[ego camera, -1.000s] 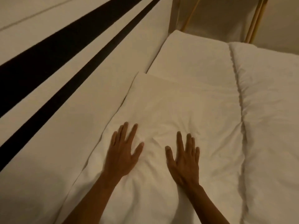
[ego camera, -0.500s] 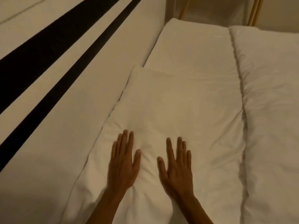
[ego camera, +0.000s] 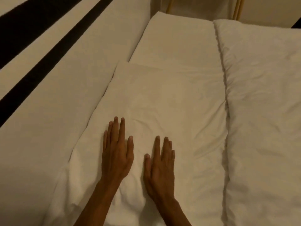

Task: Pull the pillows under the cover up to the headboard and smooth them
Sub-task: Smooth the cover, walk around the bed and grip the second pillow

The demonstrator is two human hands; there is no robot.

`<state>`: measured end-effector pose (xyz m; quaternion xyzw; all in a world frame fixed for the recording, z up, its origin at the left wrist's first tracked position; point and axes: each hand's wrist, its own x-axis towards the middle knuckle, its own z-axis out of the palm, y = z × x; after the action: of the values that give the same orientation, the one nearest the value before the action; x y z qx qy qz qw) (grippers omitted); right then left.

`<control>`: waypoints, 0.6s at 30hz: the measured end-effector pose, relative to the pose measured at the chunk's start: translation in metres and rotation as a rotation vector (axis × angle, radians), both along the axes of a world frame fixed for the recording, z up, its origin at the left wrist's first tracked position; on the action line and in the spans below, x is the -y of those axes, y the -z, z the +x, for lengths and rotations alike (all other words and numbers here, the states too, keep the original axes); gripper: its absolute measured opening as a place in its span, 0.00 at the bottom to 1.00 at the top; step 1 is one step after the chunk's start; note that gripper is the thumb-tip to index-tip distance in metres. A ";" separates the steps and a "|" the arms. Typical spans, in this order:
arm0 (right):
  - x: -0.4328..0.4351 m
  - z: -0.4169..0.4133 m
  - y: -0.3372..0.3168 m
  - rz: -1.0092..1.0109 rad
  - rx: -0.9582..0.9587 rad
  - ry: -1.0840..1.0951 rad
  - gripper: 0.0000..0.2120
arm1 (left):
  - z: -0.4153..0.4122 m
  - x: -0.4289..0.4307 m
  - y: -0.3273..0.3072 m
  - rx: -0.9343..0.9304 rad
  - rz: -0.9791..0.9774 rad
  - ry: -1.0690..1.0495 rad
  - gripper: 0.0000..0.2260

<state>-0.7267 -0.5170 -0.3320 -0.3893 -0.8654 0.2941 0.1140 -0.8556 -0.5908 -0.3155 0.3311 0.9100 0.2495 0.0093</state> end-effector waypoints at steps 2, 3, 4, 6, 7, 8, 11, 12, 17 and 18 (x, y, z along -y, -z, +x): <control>0.007 0.002 0.014 0.010 0.023 0.037 0.30 | 0.000 -0.004 0.016 0.017 -0.105 -0.016 0.28; 0.006 0.006 0.020 -0.005 0.039 0.079 0.31 | 0.001 -0.003 0.019 0.020 -0.135 -0.022 0.28; 0.007 0.014 0.025 -0.016 0.061 0.113 0.31 | 0.002 0.001 0.020 0.027 -0.147 -0.029 0.28; 0.008 0.033 0.032 -0.048 0.082 0.124 0.31 | 0.004 0.015 0.019 0.044 -0.155 -0.025 0.28; 0.008 0.042 0.034 -0.046 0.084 0.110 0.31 | 0.004 0.025 0.018 0.059 -0.151 -0.008 0.28; 0.005 0.049 0.036 -0.021 0.083 0.093 0.31 | 0.002 0.036 0.017 0.080 -0.135 0.020 0.28; -0.026 0.054 0.026 0.058 0.046 0.088 0.30 | -0.012 0.050 0.004 0.130 -0.050 0.053 0.29; -0.040 0.047 0.021 0.066 0.026 0.087 0.30 | -0.022 0.042 -0.003 0.120 -0.017 0.062 0.29; -0.096 -0.069 -0.011 0.094 -0.095 -0.027 0.30 | -0.088 -0.061 -0.026 0.002 0.093 0.147 0.26; -0.104 -0.093 -0.012 0.073 -0.086 -0.045 0.30 | -0.101 -0.079 -0.022 0.010 0.044 0.151 0.27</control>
<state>-0.8194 -0.4125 -0.3203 -0.3523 -0.8784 0.2812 0.1588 -0.9568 -0.5114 -0.2939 0.3978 0.8767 0.2694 0.0253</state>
